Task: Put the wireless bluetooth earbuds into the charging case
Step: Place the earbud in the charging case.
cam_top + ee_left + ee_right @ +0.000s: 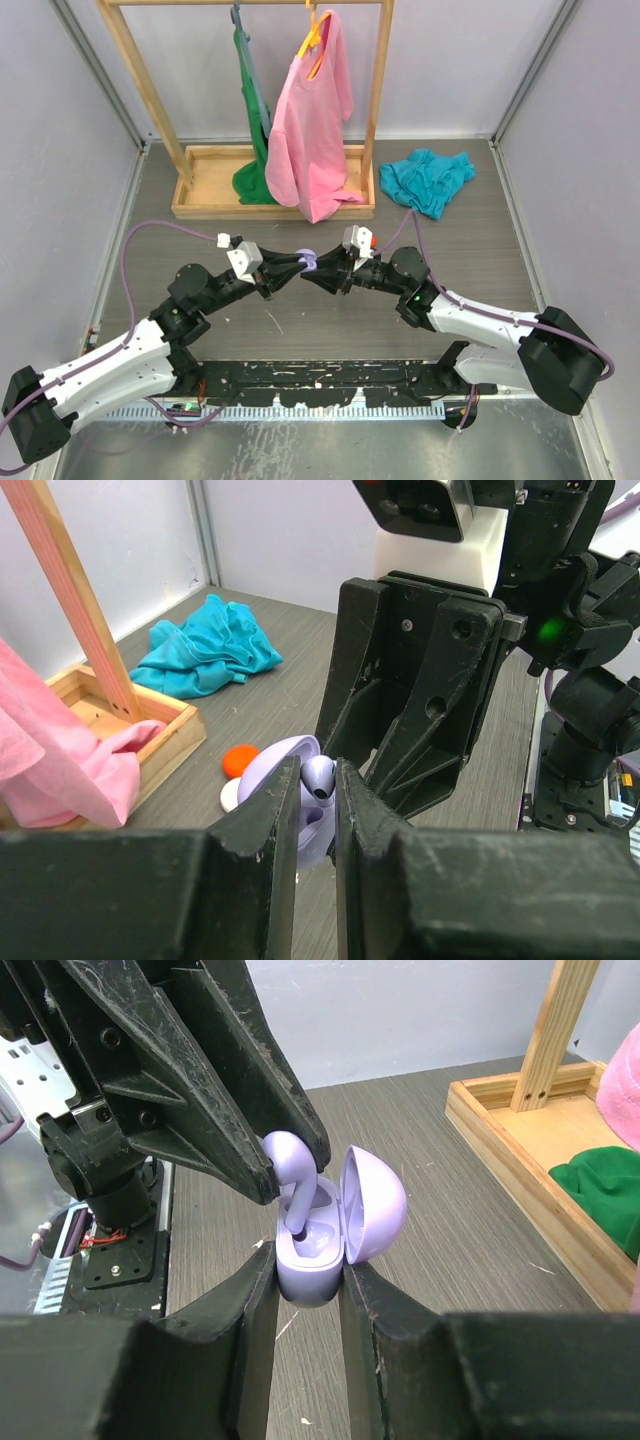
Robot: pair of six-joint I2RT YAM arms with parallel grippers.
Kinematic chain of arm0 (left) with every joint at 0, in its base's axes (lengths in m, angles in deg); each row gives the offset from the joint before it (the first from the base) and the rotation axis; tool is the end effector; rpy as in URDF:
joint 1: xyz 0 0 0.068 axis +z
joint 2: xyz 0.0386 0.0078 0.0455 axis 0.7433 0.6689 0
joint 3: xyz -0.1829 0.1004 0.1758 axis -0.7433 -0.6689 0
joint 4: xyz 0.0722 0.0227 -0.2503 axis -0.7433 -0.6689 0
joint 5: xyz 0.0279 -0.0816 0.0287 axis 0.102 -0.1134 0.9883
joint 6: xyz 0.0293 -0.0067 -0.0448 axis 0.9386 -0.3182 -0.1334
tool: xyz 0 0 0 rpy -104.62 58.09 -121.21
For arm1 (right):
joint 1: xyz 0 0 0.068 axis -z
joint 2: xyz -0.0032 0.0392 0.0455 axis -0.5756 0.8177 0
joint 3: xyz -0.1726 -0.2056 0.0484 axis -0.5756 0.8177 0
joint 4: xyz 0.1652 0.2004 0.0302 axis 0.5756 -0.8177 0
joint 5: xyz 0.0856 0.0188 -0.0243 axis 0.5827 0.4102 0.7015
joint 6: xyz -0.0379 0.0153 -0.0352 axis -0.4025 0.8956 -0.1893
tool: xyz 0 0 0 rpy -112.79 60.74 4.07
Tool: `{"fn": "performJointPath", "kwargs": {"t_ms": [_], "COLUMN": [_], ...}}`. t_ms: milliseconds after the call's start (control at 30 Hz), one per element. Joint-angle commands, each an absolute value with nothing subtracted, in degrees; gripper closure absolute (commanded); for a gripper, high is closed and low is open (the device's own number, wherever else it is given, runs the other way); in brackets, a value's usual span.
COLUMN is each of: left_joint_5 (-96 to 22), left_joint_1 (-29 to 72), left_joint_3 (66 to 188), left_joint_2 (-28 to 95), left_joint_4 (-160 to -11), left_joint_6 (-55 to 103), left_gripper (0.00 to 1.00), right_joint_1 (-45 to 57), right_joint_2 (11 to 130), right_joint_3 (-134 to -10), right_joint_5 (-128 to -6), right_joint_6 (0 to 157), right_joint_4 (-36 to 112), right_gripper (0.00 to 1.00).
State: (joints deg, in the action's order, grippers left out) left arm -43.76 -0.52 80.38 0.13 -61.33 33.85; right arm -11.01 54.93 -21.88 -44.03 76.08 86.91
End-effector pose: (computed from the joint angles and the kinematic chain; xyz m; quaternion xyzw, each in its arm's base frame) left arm 0.1140 -0.1425 0.2974 0.3443 0.5443 -0.3963 0.6543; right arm 0.1535 0.1859 0.2578 -0.4112 0.5176 0.4673 0.5870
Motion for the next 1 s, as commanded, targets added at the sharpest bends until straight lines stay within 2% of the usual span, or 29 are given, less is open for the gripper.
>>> {"fn": "performJointPath", "kwargs": {"t_ms": [0,567,967], "left_joint_5": [-43.99,-41.91,-42.25], "left_joint_1": [-0.75,-0.95,-1.10], "left_joint_3": [80.39,79.91,81.46], "left_joint_2": [0.52,1.74,0.51], "left_joint_4": [-60.70,-62.66,-62.91], "left_joint_6": [35.17,34.44,30.67], "left_gripper": [0.83,0.76,0.58], "right_joint_1": [-11.00,-11.02,-11.01], "right_joint_2": [52.99,53.62,54.38], "right_joint_3": [-22.46,-21.84,-21.45], "right_joint_5": [-44.40,-45.08,-45.71], "right_joint_6": [75.10,74.89,74.97], "right_joint_4": [91.12,91.74,92.40], "right_gripper": [0.99,0.99,0.99]}}
